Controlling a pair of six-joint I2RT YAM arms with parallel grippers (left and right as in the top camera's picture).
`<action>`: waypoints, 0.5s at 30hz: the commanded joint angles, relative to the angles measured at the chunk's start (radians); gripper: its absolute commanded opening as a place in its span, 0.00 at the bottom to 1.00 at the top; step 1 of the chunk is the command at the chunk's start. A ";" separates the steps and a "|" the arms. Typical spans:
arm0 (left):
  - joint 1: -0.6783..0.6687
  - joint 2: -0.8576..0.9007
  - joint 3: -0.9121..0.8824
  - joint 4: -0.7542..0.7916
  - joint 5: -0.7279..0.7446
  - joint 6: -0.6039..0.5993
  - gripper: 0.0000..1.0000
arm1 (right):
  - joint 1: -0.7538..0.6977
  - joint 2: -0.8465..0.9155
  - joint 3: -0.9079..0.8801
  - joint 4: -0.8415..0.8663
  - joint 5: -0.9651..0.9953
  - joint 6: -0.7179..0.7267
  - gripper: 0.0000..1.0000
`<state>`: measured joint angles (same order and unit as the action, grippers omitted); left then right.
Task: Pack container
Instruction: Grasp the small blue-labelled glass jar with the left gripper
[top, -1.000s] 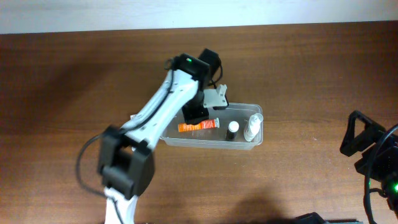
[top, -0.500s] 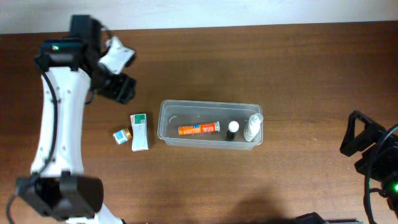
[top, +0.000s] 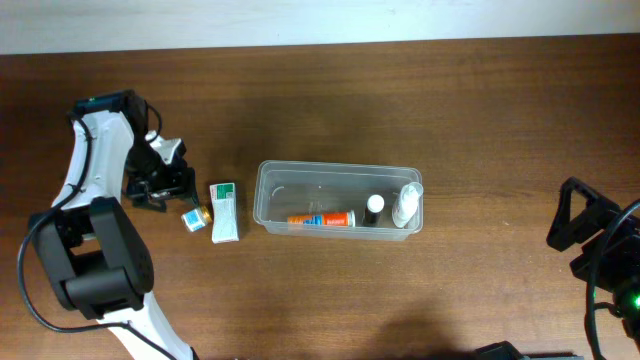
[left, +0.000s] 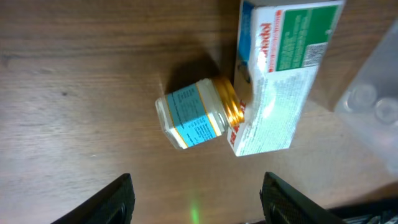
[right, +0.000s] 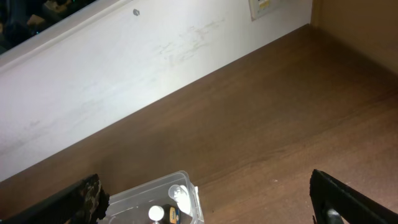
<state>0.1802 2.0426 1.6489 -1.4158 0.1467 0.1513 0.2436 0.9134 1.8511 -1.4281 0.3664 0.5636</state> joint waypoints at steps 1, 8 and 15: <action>-0.002 0.002 -0.058 0.052 0.014 -0.092 0.65 | -0.009 0.003 0.000 0.002 0.015 -0.010 0.98; -0.012 0.002 -0.137 0.169 0.014 -0.161 0.65 | -0.009 0.003 0.000 0.002 0.015 -0.010 0.98; -0.044 0.002 -0.204 0.247 0.013 -0.208 0.66 | -0.009 0.003 0.000 0.002 0.015 -0.010 0.98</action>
<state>0.1535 2.0426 1.4750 -1.1820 0.1478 -0.0200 0.2436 0.9134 1.8511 -1.4281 0.3668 0.5636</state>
